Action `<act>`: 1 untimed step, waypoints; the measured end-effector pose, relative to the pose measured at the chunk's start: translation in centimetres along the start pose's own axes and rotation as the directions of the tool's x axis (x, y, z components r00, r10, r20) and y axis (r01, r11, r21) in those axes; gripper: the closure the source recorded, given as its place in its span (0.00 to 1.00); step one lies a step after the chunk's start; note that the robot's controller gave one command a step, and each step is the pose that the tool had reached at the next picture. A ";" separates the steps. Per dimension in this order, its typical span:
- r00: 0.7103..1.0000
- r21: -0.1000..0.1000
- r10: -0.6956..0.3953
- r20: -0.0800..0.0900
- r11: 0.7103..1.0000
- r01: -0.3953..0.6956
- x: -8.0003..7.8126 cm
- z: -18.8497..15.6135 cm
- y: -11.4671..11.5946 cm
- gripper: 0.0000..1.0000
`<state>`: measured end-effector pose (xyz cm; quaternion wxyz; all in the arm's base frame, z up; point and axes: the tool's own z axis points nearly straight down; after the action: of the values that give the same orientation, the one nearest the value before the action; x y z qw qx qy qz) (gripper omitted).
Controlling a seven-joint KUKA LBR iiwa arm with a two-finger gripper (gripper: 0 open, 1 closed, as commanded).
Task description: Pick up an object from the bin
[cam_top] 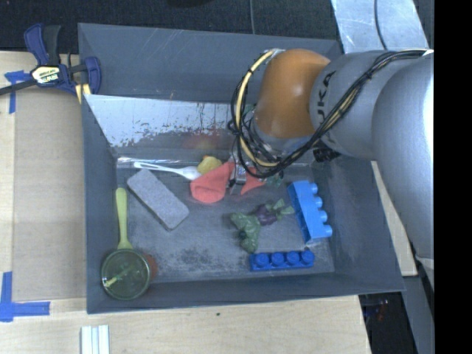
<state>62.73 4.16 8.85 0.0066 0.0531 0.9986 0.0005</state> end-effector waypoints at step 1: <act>1.000 0.000 -0.001 0.003 1.000 0.001 -0.2 -2.1 0.0 1.00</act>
Offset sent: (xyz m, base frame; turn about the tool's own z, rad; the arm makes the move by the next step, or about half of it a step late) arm 0.0013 -0.0002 0.0254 -0.0003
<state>62.85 4.13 10.94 0.0081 0.0523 0.9986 0.0005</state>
